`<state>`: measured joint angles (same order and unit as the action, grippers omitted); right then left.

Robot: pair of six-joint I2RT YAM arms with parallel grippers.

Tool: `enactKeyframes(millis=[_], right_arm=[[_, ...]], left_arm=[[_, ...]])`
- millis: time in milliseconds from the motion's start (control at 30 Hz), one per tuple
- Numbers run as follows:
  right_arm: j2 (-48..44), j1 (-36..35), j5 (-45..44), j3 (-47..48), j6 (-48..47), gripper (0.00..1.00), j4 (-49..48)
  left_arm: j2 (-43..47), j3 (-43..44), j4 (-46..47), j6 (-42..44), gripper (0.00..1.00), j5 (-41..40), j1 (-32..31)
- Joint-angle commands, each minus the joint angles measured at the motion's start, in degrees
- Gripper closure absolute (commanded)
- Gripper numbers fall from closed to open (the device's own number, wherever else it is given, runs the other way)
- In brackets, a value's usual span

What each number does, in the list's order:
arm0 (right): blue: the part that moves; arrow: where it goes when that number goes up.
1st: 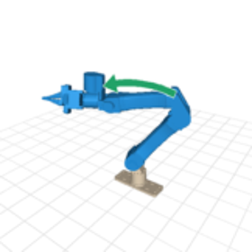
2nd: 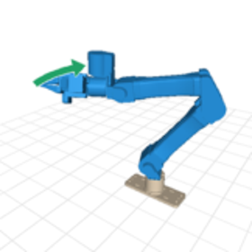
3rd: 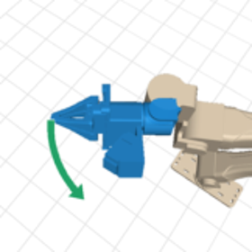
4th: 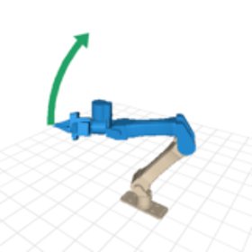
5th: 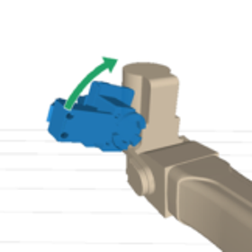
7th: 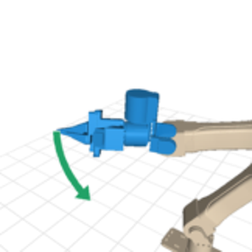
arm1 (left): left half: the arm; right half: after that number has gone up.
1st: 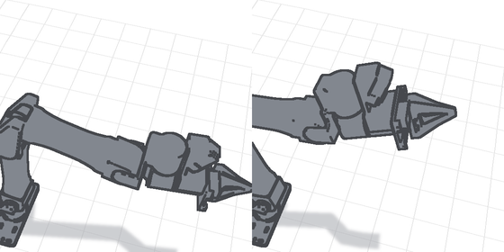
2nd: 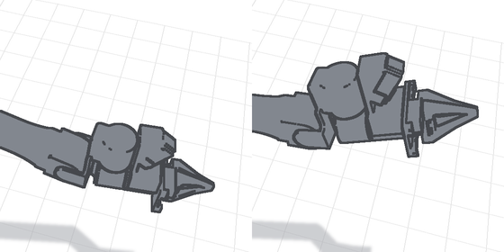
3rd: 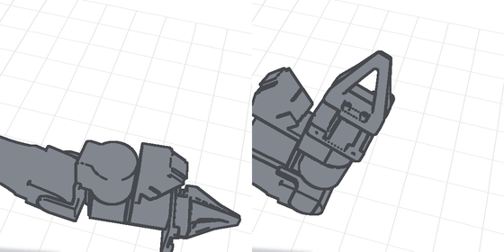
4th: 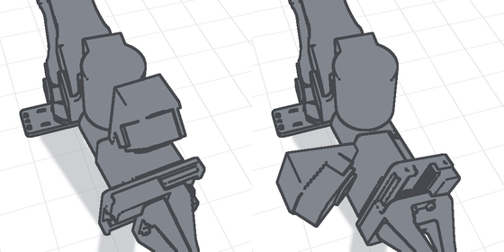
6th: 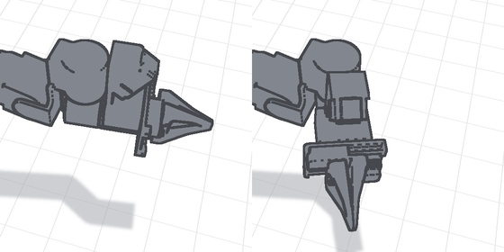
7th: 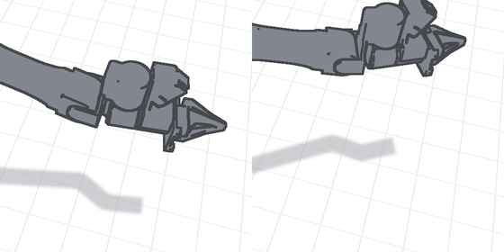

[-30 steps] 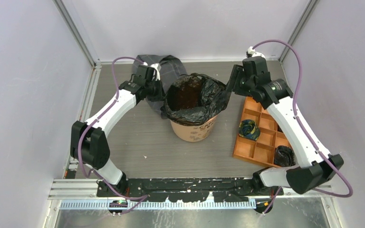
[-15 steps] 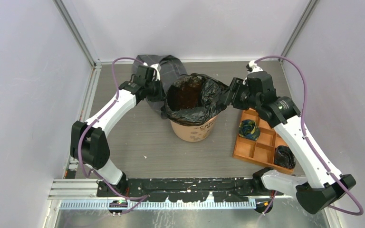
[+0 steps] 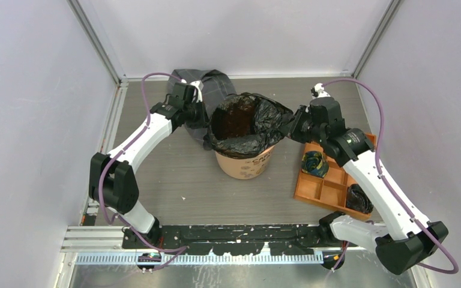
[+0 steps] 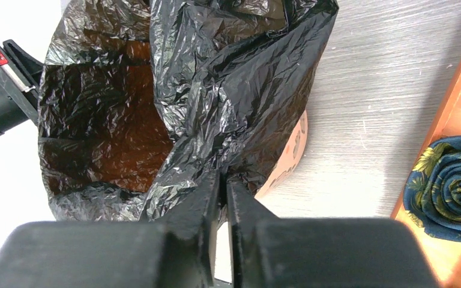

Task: Put the trash bags into the trash bin

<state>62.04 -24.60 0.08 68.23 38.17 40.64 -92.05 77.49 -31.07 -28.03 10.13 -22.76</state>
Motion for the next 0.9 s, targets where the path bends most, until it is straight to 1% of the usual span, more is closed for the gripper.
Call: enactKeyframes(millis=[0,33,67,267,500,733,867], right_arm=[[-2.9,-0.2,-2.0,-0.4,1.4,0.89,-3.2],[-3.2,-0.2,-2.1,-0.5,1.4,0.93,-2.8],[-3.6,-0.1,-2.3,-0.7,1.4,0.95,-2.5],[-7.5,-0.2,-2.3,-4.0,1.6,0.99,-1.3],[-10.3,-0.2,-1.8,-9.6,2.1,0.99,-1.7],[-10.3,-0.1,-3.6,-14.2,2.1,0.99,-3.6],[-8.6,-0.2,-3.2,-15.9,2.1,0.99,-5.7]], left_arm=[[0.3,-0.1,2.0,0.2,1.0,0.9,-0.1],[0.3,-0.1,2.1,0.2,1.0,0.9,0.0],[0.3,-0.1,2.1,0.0,0.99,0.9,0.0],[0.0,-0.2,2.2,-0.1,1.0,1.0,0.0],[-0.2,-0.1,2.3,0.0,0.99,0.9,0.0],[-1.0,0.1,2.3,-0.2,1.0,0.8,0.0],[-1.2,0.2,2.3,-0.3,1.0,0.9,0.0]])
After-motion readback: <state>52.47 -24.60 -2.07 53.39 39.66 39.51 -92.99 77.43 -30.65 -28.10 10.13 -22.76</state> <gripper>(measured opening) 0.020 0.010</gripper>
